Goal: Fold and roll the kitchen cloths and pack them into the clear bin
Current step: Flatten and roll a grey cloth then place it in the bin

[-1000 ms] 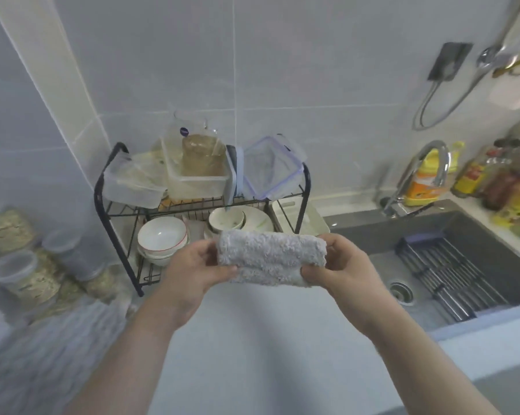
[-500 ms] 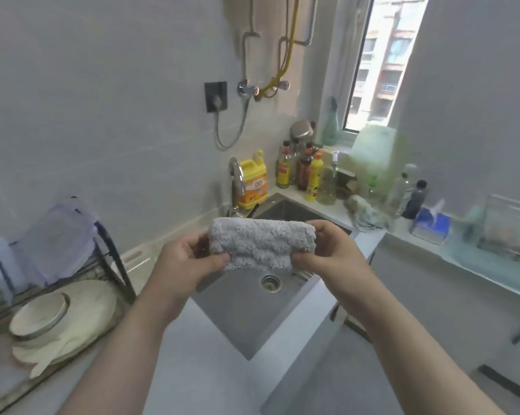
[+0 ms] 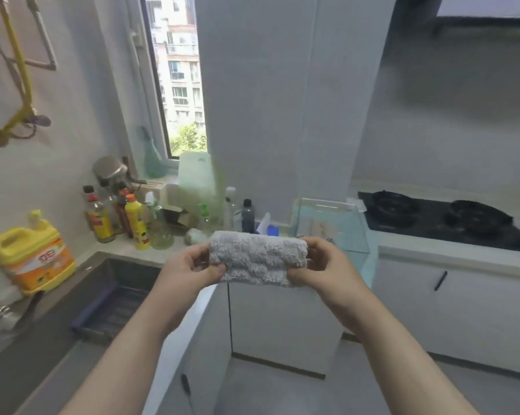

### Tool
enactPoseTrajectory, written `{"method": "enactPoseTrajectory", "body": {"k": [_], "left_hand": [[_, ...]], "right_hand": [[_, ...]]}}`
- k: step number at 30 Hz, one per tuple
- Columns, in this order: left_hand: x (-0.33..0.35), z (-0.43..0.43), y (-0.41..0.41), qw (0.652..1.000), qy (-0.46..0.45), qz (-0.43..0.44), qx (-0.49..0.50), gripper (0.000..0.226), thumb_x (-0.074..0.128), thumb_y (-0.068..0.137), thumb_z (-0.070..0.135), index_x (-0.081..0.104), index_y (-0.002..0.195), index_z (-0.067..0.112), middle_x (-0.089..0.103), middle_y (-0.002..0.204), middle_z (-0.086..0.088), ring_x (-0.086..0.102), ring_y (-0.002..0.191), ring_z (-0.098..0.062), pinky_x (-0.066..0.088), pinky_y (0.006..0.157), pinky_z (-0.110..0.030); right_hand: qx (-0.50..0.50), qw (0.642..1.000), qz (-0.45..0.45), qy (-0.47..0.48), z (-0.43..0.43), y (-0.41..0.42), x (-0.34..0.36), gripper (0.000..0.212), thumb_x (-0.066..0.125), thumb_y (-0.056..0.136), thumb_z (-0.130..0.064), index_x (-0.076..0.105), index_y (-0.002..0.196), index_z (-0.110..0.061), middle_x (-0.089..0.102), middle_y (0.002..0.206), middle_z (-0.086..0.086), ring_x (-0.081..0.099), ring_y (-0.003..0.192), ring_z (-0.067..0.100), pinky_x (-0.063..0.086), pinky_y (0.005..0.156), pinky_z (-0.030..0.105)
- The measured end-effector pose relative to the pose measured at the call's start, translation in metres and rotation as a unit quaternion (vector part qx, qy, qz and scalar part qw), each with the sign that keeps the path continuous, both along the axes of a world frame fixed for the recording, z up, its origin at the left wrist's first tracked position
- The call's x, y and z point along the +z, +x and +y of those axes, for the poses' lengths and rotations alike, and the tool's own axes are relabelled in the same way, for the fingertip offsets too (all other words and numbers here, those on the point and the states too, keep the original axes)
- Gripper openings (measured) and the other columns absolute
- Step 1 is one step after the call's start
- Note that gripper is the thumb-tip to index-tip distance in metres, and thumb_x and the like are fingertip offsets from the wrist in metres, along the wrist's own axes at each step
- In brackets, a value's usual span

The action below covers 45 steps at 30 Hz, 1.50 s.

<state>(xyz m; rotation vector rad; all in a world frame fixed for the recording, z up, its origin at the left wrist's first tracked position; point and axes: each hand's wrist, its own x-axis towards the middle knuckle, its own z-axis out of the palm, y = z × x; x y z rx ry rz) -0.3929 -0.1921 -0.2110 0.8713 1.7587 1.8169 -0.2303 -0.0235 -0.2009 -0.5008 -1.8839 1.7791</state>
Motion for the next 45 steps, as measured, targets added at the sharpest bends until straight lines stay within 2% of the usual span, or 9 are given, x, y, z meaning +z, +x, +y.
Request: {"method": "enactPoseTrajectory", "body": {"k": [3, 13, 22, 26, 28, 33, 39, 42, 45], "left_hand": [[-0.007, 0.064, -0.009, 0.999, -0.009, -0.01, -0.032, 0.035, 0.058, 0.086, -0.011, 0.068, 0.108, 0.015, 0.073, 0.105, -0.006, 0.066, 0.105, -0.026, 0.051, 0.095, -0.041], [-0.036, 0.264, -0.101, 0.993, -0.024, -0.01, -0.119, 0.035, 0.053, 0.091, -0.006, 0.067, 0.105, 0.022, 0.075, 0.096, 0.004, 0.069, 0.093, -0.012, 0.053, 0.083, -0.024], [-0.067, 0.422, -0.181, 0.975, -0.064, -0.101, -0.184, 0.031, 0.059, 0.089, -0.003, 0.063, 0.115, 0.013, 0.072, 0.105, -0.004, 0.068, 0.094, -0.015, 0.053, 0.083, -0.027], [-0.079, 0.466, -0.18, 0.97, -0.087, -0.088, -0.207, 0.028, 0.06, 0.089, -0.003, 0.065, 0.094, 0.024, 0.074, 0.092, 0.003, 0.067, 0.089, -0.011, 0.052, 0.082, -0.025], [-0.086, 0.489, -0.178, 0.963, -0.101, -0.075, -0.239, 0.029, 0.057, 0.089, -0.005, 0.068, 0.092, 0.021, 0.076, 0.087, 0.002, 0.069, 0.085, -0.012, 0.054, 0.076, -0.02], [-0.102, 0.538, -0.17, 0.951, -0.147, -0.043, -0.268, 0.029, 0.055, 0.09, -0.005, 0.072, 0.097, 0.018, 0.075, 0.098, -0.004, 0.069, 0.093, -0.018, 0.052, 0.086, -0.031], [-0.13, 0.585, -0.164, 0.962, -0.195, -0.093, -0.168, 0.011, 0.06, 0.092, 0.022, 0.068, 0.086, 0.016, 0.068, 0.091, -0.002, 0.064, 0.087, -0.021, 0.052, 0.089, -0.037], [-0.152, 0.594, -0.163, 0.961, -0.248, 0.055, -0.111, 0.026, 0.051, 0.095, 0.015, 0.061, 0.073, 0.024, 0.06, 0.083, -0.001, 0.054, 0.077, -0.019, 0.044, 0.076, -0.032], [-0.179, 0.597, -0.161, 0.858, -0.323, 0.309, -0.252, 0.027, 0.043, 0.094, 0.013, 0.067, 0.105, 0.019, 0.061, 0.107, 0.009, 0.053, 0.097, -0.008, 0.037, 0.08, -0.021]], "right_hand": [[-0.046, 0.999, -0.006, -0.006, 0.048, 0.005, -0.005, 0.043, 0.069, 0.072, 0.012, 0.065, 0.103, -0.017, 0.069, 0.099, 0.011, 0.061, 0.083, 0.018, 0.054, 0.067, 0.024], [-0.143, 0.987, -0.068, 0.028, 0.202, -0.063, -0.023, 0.041, 0.065, 0.074, 0.015, 0.069, 0.102, -0.014, 0.071, 0.093, 0.013, 0.063, 0.077, 0.014, 0.054, 0.068, 0.023], [-0.211, 0.97, -0.116, 0.022, 0.316, -0.126, -0.024, 0.034, 0.066, 0.078, 0.013, 0.064, 0.105, -0.008, 0.069, 0.094, 0.01, 0.063, 0.068, 0.008, 0.051, 0.064, 0.019], [-0.197, 0.965, -0.172, 0.012, 0.351, -0.122, -0.037, 0.064, 0.073, 0.075, -0.001, 0.055, 0.127, -0.034, 0.064, 0.11, 0.003, 0.061, 0.087, -0.004, 0.051, 0.087, 0.029], [-0.148, 0.971, -0.183, -0.029, 0.37, -0.119, -0.044, 0.079, 0.075, 0.069, -0.007, 0.048, 0.133, -0.046, 0.058, 0.125, -0.004, 0.06, 0.109, 0.005, 0.05, 0.097, 0.032], [-0.056, 0.976, -0.176, -0.114, 0.412, -0.121, -0.063, 0.072, 0.065, 0.069, -0.001, 0.052, 0.13, -0.037, 0.066, 0.122, -0.001, 0.064, 0.108, 0.02, 0.054, 0.08, 0.032], [-0.149, 0.963, -0.214, -0.072, 0.463, -0.13, -0.091, 0.052, 0.049, 0.07, 0.0, 0.061, 0.11, -0.032, 0.07, 0.097, -0.002, 0.06, 0.073, 0.008, 0.049, 0.059, 0.021], [-0.188, 0.949, -0.254, -0.011, 0.48, -0.136, -0.114, 0.029, 0.056, 0.077, -0.015, 0.06, 0.101, -0.031, 0.064, 0.082, -0.014, 0.053, 0.063, -0.001, 0.043, 0.055, 0.015], [-0.218, 0.925, -0.309, 0.033, 0.484, -0.148, -0.13, 0.043, 0.055, 0.078, -0.03, 0.052, 0.121, -0.025, 0.065, 0.105, -0.01, 0.058, 0.085, 0.006, 0.043, 0.068, 0.015]]}}
